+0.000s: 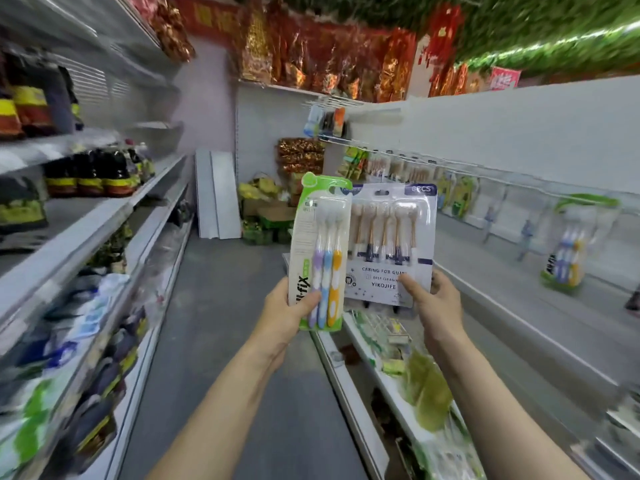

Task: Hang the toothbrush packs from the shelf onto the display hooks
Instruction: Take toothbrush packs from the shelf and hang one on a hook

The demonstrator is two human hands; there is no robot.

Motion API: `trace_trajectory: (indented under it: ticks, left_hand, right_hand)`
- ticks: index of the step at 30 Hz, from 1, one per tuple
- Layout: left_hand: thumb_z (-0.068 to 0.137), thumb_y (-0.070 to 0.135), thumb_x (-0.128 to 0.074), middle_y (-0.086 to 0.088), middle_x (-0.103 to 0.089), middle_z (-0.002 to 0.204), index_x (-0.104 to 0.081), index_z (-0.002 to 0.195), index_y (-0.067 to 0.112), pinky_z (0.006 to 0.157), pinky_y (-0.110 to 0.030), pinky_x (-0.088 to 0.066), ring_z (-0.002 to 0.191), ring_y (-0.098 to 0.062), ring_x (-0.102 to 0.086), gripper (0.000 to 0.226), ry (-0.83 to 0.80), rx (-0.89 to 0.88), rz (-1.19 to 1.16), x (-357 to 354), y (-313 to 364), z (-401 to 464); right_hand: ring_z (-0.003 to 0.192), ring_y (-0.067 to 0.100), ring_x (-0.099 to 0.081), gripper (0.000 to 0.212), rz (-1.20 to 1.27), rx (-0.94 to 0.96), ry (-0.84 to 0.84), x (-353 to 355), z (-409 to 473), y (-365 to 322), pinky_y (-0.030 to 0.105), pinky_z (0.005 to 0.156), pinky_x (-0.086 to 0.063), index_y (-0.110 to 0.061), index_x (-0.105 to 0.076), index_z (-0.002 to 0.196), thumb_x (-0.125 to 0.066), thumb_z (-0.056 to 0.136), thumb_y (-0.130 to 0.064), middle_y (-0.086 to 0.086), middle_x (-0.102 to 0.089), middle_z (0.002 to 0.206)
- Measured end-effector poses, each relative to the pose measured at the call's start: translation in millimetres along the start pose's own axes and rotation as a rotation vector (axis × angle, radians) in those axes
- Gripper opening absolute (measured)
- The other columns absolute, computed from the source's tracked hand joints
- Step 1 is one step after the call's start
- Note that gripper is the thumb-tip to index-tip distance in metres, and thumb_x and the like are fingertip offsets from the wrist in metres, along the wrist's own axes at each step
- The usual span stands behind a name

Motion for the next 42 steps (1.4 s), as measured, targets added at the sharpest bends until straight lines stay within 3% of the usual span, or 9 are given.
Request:
trace_trajectory:
  ticks: [3, 8, 14, 23, 27, 33, 39, 42]
  left_hand:
    - [0.092, 0.014, -0.068, 0.0, -0.075, 0.105, -0.066, 0.111, 0.024, 0.09, -0.04, -0.055, 0.101, -0.021, -0.069, 0.021, -0.021, -0.024, 0.01, 35, 10, 78]
    - [0.09, 0.011, -0.07, 0.0, -0.075, 0.099, -0.067, 0.111, 0.018, 0.077, -0.027, -0.054, 0.091, -0.015, -0.069, 0.022, -0.072, -0.01, 0.038, 63, -15, 195]
    - [0.088, 0.009, -0.07, 0.0, -0.076, 0.1, -0.066, 0.116, 0.015, 0.078, -0.027, -0.053, 0.089, -0.012, -0.07, 0.028, -0.129, 0.045, 0.019, 80, -63, 334]
    - [0.09, 0.008, -0.067, 0.0, -0.076, 0.102, -0.067, 0.116, 0.016, 0.089, -0.036, -0.052, 0.097, -0.02, -0.07, 0.027, -0.249, 0.039, 0.041, 70, -63, 583]
    - [0.092, 0.008, -0.066, -0.001, -0.077, 0.102, -0.067, 0.113, 0.019, 0.092, -0.042, -0.053, 0.098, -0.021, -0.071, 0.024, -0.296, 0.066, 0.017, 66, -81, 666]
    - [0.092, 0.007, -0.065, -0.003, -0.077, 0.098, -0.066, 0.113, 0.015, 0.079, -0.033, -0.055, 0.094, -0.02, -0.072, 0.022, -0.403, 0.067, -0.011, 48, -113, 793]
    - [0.09, 0.012, -0.069, -0.001, -0.076, 0.102, -0.068, 0.11, 0.021, 0.097, -0.049, -0.052, 0.101, -0.024, -0.071, 0.022, -0.53, 0.06, 0.021, 35, -139, 932]
    - [0.091, 0.011, -0.067, -0.002, -0.077, 0.098, -0.069, 0.105, 0.021, 0.096, -0.048, -0.052, 0.1, -0.025, -0.07, 0.018, -0.593, 0.083, 0.018, 25, -141, 994]
  right_hand:
    - [0.092, 0.014, -0.071, 0.029, -0.007, 0.0, 0.021, -57, 49, 5, 0.014, 0.061, -0.053, -0.009, -0.065, 0.117, -0.073, 0.089, -0.014, 0.003, -0.073, 0.108]
    - [0.095, 0.024, -0.071, 0.026, -0.077, -0.007, 0.099, -118, 128, 46, 0.031, 0.076, -0.055, -0.009, -0.068, 0.11, -0.075, 0.087, -0.016, 0.007, -0.074, 0.105]
    - [0.093, 0.023, -0.071, 0.024, -0.063, -0.014, 0.152, -176, 231, 110, 0.031, 0.076, -0.056, -0.01, -0.068, 0.111, -0.075, 0.088, -0.017, 0.007, -0.074, 0.105]
    - [0.093, 0.017, -0.072, 0.023, 0.029, -0.033, 0.27, -265, 426, 145, 0.025, 0.071, -0.055, -0.014, -0.067, 0.112, -0.072, 0.091, -0.019, 0.001, -0.075, 0.103]
    - [0.094, 0.019, -0.071, 0.018, -0.004, -0.055, 0.294, -297, 497, 159, 0.032, 0.077, -0.057, -0.019, -0.066, 0.107, -0.072, 0.09, -0.019, 0.003, -0.074, 0.104]
    - [0.078, 0.01, -0.07, 0.016, 0.003, -0.036, 0.396, -342, 603, 188, 0.015, 0.057, -0.053, -0.011, -0.067, 0.108, -0.07, 0.092, -0.014, 0.002, -0.074, 0.096]
    - [0.058, 0.0, -0.068, 0.016, -0.002, -0.016, 0.542, -384, 708, 223, 0.016, 0.05, -0.051, -0.005, -0.068, 0.107, -0.069, 0.092, -0.008, 0.001, -0.073, 0.085]
    - [0.06, -0.001, -0.069, 0.013, 0.004, -0.006, 0.607, -401, 751, 230, 0.014, 0.051, -0.05, -0.005, -0.068, 0.105, -0.069, 0.092, -0.006, 0.002, -0.074, 0.087]
Point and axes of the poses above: each hand's wrist, its own z-axis towards the middle knuckle, its own x-axis out of the back of the hand, y = z × x, the point moved 4 cm from there along z, towards the middle knuckle
